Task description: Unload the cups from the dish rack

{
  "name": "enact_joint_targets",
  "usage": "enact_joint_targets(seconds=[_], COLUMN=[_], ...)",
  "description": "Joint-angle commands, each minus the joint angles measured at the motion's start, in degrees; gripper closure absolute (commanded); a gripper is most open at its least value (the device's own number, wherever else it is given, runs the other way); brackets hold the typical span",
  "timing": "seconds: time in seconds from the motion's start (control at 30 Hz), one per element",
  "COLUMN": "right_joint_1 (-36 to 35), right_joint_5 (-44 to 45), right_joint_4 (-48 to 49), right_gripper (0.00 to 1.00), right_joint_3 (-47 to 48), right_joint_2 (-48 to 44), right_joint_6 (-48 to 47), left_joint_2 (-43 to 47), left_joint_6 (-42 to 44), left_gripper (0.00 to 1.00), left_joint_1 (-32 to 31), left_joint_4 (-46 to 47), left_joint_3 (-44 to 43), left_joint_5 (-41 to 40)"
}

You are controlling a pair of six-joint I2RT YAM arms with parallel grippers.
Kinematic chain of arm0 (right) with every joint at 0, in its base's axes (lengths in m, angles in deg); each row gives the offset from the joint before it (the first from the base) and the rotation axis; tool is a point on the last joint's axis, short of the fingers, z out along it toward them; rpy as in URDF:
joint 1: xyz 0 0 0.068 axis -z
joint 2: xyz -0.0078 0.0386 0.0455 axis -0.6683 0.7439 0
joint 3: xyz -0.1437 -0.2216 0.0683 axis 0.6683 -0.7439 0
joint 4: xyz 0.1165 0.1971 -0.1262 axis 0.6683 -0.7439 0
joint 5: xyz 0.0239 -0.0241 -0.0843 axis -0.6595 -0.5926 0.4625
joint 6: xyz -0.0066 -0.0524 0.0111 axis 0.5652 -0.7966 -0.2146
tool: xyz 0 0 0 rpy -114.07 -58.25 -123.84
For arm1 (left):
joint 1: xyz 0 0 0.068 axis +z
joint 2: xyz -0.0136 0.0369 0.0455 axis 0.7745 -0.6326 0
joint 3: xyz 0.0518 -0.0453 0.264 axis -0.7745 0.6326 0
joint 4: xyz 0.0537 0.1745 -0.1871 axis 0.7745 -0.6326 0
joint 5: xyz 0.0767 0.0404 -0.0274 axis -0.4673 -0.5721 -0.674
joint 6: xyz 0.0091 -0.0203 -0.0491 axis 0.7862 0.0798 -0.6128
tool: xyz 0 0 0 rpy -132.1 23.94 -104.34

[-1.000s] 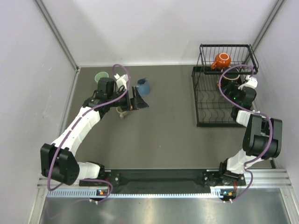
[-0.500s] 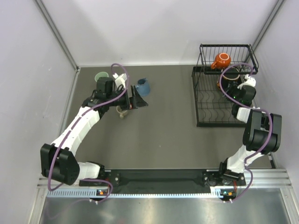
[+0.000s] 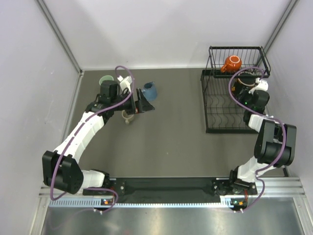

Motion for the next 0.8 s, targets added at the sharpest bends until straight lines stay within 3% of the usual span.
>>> enact_joint_targets(seconds=[0.0,0.57,0.63,0.77], right_joint_1=[0.58,0.40,0.49,0.31], right_joint_5=[-1.45,-9.54,-9.45,-6.82], right_joint_4=[3.09,3.36,1.17,-1.56], right_gripper=[1.00,1.00,0.96,0.79], right_joint_3=[-0.39,-15.68,-16.04,-16.56], right_joint_2=[-6.06,-21.09,-21.62,-22.41], right_joint_6=[-1.70,8.94,9.38,10.08], left_joint_2=[0.69,0.86,1.13,1.74], left_joint_6=[-0.61,-1.40,-1.40,-1.40], left_gripper=[0.02,0.01,0.01,0.02], left_joint_1=[0.45,0.63,0.63,0.72], left_joint_4=[3.79,4.50,4.58,4.50], left_joint_3=[0.32,0.85,1.11,1.11], left_joint_5=[1.89,2.33,1.98,1.81])
